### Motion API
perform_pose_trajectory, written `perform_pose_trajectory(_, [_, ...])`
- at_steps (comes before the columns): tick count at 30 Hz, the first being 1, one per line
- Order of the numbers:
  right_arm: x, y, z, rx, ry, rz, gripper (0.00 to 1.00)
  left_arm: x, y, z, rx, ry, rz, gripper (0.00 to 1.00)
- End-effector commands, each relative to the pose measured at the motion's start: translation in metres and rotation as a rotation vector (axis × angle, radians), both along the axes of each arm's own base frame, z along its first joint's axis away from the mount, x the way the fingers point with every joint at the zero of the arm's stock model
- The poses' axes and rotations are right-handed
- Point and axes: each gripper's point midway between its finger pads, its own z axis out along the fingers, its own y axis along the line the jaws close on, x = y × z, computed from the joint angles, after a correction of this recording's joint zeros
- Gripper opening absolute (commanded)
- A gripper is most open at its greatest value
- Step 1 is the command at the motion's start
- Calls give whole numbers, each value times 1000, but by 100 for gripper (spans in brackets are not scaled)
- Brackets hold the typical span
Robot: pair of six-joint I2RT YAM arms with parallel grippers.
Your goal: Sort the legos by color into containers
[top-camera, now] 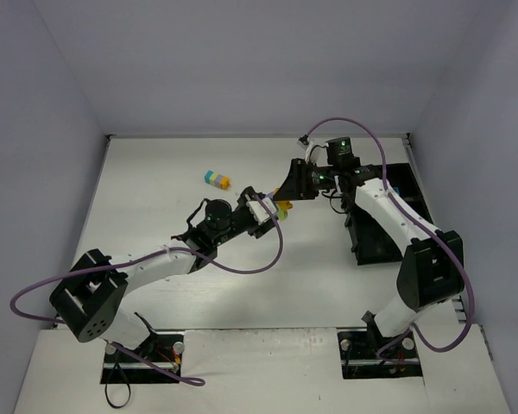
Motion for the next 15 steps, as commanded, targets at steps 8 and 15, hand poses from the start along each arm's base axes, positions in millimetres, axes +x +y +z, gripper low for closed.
perform_pose_trajectory(8, [3,-6,17,-16,-96,-33,44,0,-1,54,-134,-106,-10,0])
perform_pose_trajectory(15, [3,-8,20,-22,-110,-39,48,1,1,53,-133,-100,-2,0])
